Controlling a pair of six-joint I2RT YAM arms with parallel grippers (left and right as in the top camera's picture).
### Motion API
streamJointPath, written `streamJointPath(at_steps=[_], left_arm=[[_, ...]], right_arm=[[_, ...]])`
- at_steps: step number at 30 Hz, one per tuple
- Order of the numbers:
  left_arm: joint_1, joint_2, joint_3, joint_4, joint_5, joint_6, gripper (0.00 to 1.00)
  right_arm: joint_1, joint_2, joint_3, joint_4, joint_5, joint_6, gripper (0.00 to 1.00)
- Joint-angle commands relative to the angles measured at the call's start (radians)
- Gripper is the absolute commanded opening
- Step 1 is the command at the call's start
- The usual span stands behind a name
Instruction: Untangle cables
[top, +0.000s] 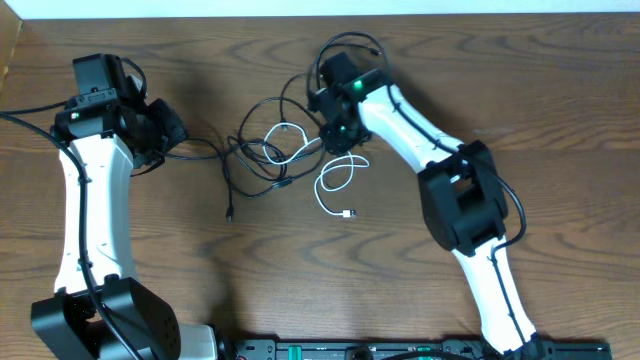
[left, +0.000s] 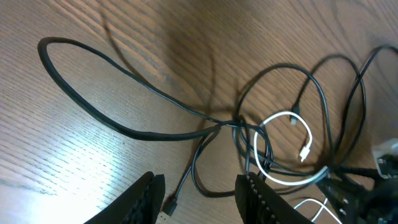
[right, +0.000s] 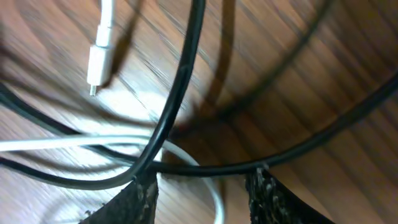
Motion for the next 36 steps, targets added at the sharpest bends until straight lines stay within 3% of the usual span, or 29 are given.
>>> streamJointPath(at_steps=[1,4,7,10,14,21,30,34,36], left_arm=[[-0.002,0.004,-0.005,0.0,0.001,0.006,0.43],[-0.002,0.004,-0.005,-0.003,0.001,0.006,0.43],[-0.002,0.004,-0.005,-0.007,0.001,0.006,0.43],[-0.002,0.004,-0.005,-0.006,0.001,0.006,0.43],[-0.002,0.004,-0.005,-0.007,0.001,0.006,0.43],[-0.002,0.004,-0.005,-0.004,0.001,0.006,0.43],[-0.002,0.004,-0.005,0.001,0.001,0.006,0.43],[-0.002,0.004,-0.005,0.001,0.001,0.006,0.43],[-0.002,0.004,-0.005,0.003,0.001,0.006,0.43]], right_arm=[[0.05,0.071,-0.073,0.036,0.021,-0.002,0.43],[0.076,0.071,-0.103,0.075,0.06,0.032,0.36],[0.082,0.071,-0.111,0.077,0.06,0.032,0.15],[0.078,0.071,-0.111,0.075,0.06,0.06,0.01],[0.058,0.069,-0.098,0.045,0.06,0.103,0.01],[-0.031,0.004,0.055,-0.168,-0.014,0.12,0.01],[-0.185,-0.218,0.24,-0.394,-0.571,-0.165,0.01],[-0.221,-0.267,0.24,-0.442,-0.568,-0.186,0.01],[-0.224,-0.262,0.236,-0.461,-0.523,-0.186,0.08]])
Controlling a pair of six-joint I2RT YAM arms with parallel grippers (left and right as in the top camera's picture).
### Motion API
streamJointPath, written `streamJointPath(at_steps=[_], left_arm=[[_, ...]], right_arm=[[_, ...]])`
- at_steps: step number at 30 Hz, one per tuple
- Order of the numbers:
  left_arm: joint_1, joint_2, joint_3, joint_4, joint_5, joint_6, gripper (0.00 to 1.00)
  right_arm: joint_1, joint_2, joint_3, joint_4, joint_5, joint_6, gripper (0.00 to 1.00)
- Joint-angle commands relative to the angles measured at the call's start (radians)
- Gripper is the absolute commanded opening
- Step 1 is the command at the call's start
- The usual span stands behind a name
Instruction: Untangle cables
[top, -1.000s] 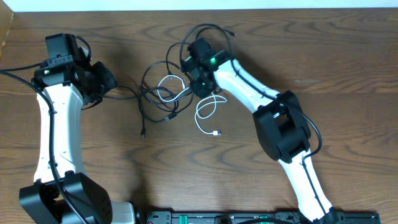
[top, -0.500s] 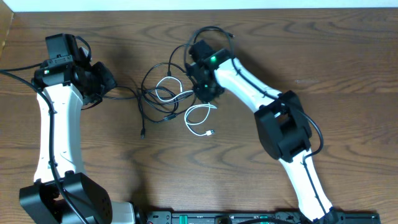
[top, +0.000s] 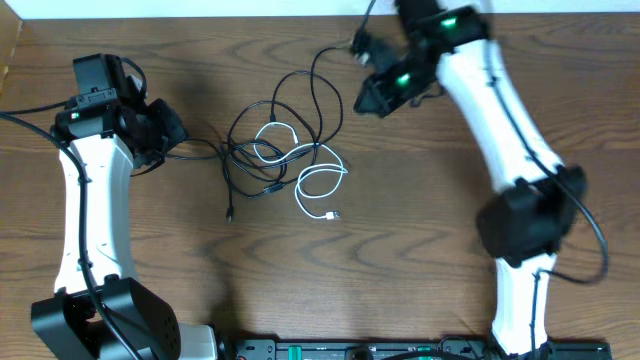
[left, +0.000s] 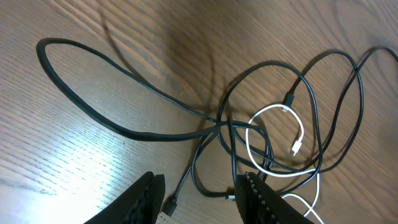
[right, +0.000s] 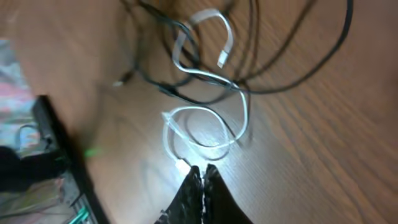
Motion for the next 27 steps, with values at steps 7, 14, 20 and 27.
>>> streamJointPath(at_steps=[7,14,20,27], left_arm=[[-0.002,0.004,-0.005,0.008,0.001,0.006,0.43],[-0.002,0.004,-0.005,0.009,0.001,0.006,0.43],[-0.002,0.004,-0.005,0.008,0.001,0.006,0.43],[-0.002,0.004,-0.005,0.009,0.001,0.006,0.43]], right_arm=[[0.035,0.074,-0.129,-0.042,-0.018,-0.211,0.59],[0.086,0.203,-0.213,0.011,-0.035,-0.316,0.73],[0.153,0.272,-0.213,0.05,-0.056,-0.342,0.74],[0.22,0.277,-0.207,0.092,-0.064,-0.337,0.33]])
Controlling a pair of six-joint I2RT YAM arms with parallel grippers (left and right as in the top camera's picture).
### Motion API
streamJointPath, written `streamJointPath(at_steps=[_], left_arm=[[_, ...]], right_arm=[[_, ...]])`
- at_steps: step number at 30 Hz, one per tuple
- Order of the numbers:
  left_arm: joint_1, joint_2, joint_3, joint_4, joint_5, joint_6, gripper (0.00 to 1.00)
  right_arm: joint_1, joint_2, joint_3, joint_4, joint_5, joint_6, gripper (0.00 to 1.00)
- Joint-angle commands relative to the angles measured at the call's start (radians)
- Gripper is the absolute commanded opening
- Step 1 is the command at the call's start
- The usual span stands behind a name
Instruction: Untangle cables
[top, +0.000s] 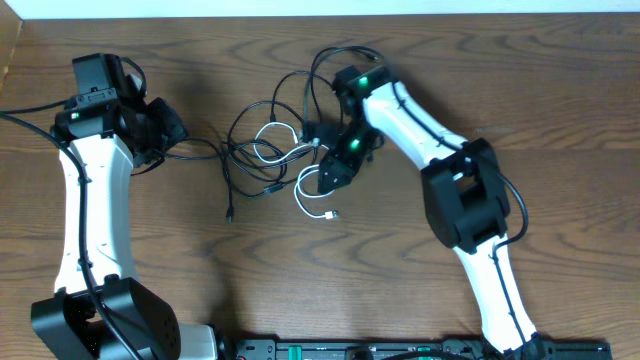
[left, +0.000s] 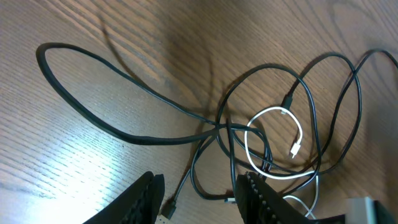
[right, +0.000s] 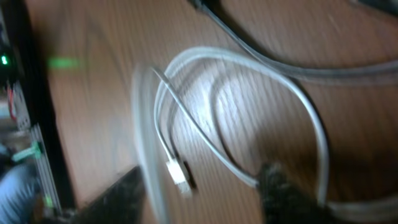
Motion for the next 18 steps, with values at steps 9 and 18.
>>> streamJointPath(at_steps=[9,18], left_arm=[[-0.002,0.004,-0.005,-0.002,0.001,0.006,0.44],[-0.002,0.004,-0.005,-0.002,0.002,0.006,0.44]], right_arm=[[-0.034,-0.027,0.147,-0.027,-0.143,0.117,0.01],[-0.166,-0.227,0.301,-0.078,-0.303,0.118,0.01]])
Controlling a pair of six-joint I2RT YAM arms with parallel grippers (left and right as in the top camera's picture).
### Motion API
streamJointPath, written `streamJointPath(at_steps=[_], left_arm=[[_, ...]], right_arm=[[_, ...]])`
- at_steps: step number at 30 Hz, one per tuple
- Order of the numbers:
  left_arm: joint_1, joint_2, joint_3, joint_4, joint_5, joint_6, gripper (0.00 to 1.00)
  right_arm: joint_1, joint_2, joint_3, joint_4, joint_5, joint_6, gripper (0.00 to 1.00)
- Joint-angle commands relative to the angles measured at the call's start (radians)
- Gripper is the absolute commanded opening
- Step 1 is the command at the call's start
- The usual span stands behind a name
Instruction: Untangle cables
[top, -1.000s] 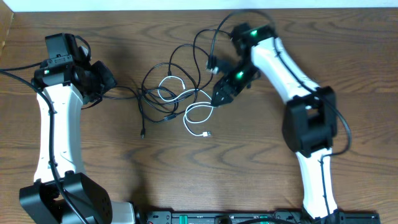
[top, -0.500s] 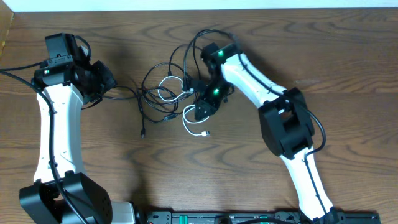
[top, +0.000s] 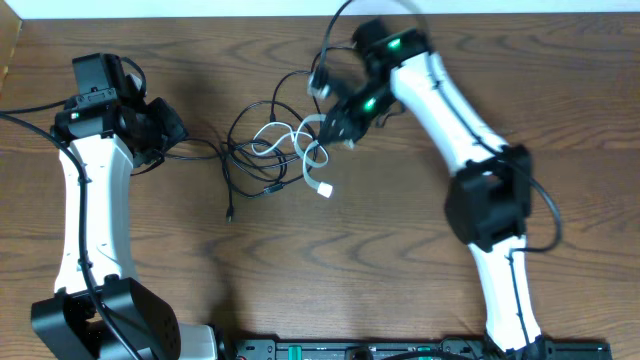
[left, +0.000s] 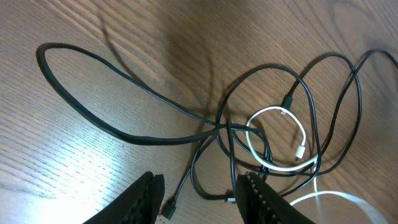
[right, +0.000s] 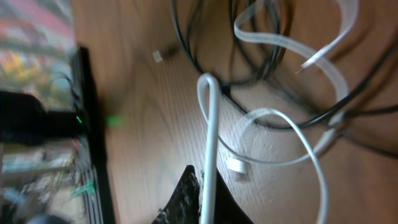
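A tangle of black cables (top: 265, 140) and a white cable (top: 300, 145) lies on the table's middle. My right gripper (top: 340, 128) hangs above the tangle's right side, shut on the white cable (right: 208, 149), which runs up between its fingers (right: 186, 199). Its white plug (top: 325, 190) rests on the wood. My left gripper (left: 199, 199) is open above the tangle's left end, with a black plug (left: 168, 208) between and below its fingers. A long black loop (left: 93, 93) stretches away to the left.
The wooden table (top: 320, 270) carries the cables. A black rail with green lights (top: 400, 350) runs along the front edge. The left arm (top: 95, 200) reaches up the left side.
My right gripper was low and open at the white loop; now it is raised and shut on the white cable, pulling it up. The white plug has shifted slightly. The left gripper has not moved.
My right gripper was down in the tangle's right side. Then it was raised and shut at the back of the table. Then it was low and open at the white loop. Now it holds the white cable above the tangle. The left gripper stayed open.
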Motion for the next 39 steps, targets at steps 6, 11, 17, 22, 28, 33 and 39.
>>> streamJointPath(at_steps=[6,11,17,22,28,33,39], left_arm=[[-0.002,0.004,-0.005,-0.002,0.001,0.006,0.44],[-0.002,0.004,-0.005,-0.002,0.001,0.006,0.44],[-0.002,0.004,-0.005,-0.002,0.001,0.006,0.44],[-0.002,0.004,-0.005,-0.002,0.001,0.006,0.43],[-0.002,0.004,-0.005,-0.002,0.001,0.006,0.43],[-0.002,0.004,-0.005,-0.002,0.001,0.006,0.44],[-0.002,0.004,-0.005,-0.002,0.001,0.006,0.6]], right_arm=[[-0.184,-0.332,0.117,0.052,-0.122,0.101,0.01],[-0.346,-0.489,0.117,0.137,-0.122,0.207,0.01],[-0.579,-0.6,0.117,0.152,-0.127,0.288,0.01],[-0.754,-0.639,0.117,0.14,-0.21,0.302,0.01],[-0.887,-0.638,0.116,0.089,-0.192,0.319,0.01],[-0.884,-0.616,0.115,0.016,-0.05,0.319,0.01],[-0.841,-0.57,0.114,-0.069,0.025,0.298,0.01]])
